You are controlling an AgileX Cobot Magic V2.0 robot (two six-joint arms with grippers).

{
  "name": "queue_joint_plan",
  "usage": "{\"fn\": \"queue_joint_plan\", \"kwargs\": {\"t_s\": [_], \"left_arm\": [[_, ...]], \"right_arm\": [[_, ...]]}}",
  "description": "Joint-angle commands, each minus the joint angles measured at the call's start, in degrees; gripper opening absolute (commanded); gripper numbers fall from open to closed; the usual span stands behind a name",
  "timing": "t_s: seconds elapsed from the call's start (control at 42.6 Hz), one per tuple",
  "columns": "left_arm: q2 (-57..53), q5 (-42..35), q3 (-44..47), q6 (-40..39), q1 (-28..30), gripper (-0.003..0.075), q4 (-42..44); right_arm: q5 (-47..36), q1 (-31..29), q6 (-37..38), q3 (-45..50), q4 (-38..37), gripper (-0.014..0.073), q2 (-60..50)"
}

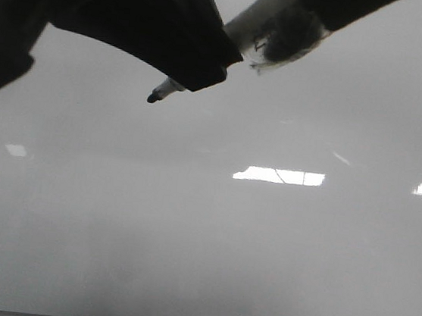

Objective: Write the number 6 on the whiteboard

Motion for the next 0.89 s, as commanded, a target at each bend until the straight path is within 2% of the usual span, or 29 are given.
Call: {"fn": "queue_joint_plan", "kwargs": {"t_s": [0.0, 0.094, 0.164, 0.352, 0.587, 0.728, 0.799, 0.869], "left_arm": [[-1.6, -4.0, -2.0, -0.1, -0.4, 0.0009, -0.4], [-1.6, -4.5, -2.0, -0.1, -0.4, 0.0009, -0.4], [-1.6, -5.1, -2.0, -0.1, -0.4, 0.0009, -0.7], [-1.6, -7.0, -2.0, -0.1, -0.4, 0.0009, -1.0], [-1.6, -7.1, -2.0, -0.1, -0.4, 0.001, -1.1], [-1.6, -7.1, -2.0, -0.1, -0.4, 0.0041, -1.1], [-1.6, -7.1, -2.0, -0.1, -0.4, 0.0104, -1.1], [-1.6, -7.8, -2.0, -0.1, -0.4, 0.022, -1.3]], "right_arm": [[-3.8, 0.2, -0.6, -2.3, 0.6, 0.057, 0.0], [-3.7, 0.2, -0.6, -2.3, 0.6, 0.0541, 0.2], [-3.4, 0.2, -0.6, -2.3, 0.6, 0.047, 0.3], [-2.8, 0.2, -0.6, -2.3, 0.6, 0.02, 0.3], [-2.1, 0.2, -0.6, -2.3, 0.6, -0.007, 0.3], [-1.8, 0.1, -0.6, -2.3, -1.3, -0.0069, 0.2], [-0.3, -0.8, -0.6, -2.3, -3.2, -0.0069, 0.0], [2.4, -2.8, -0.4, -2.3, -4.7, -0.0069, -0.5]]}}
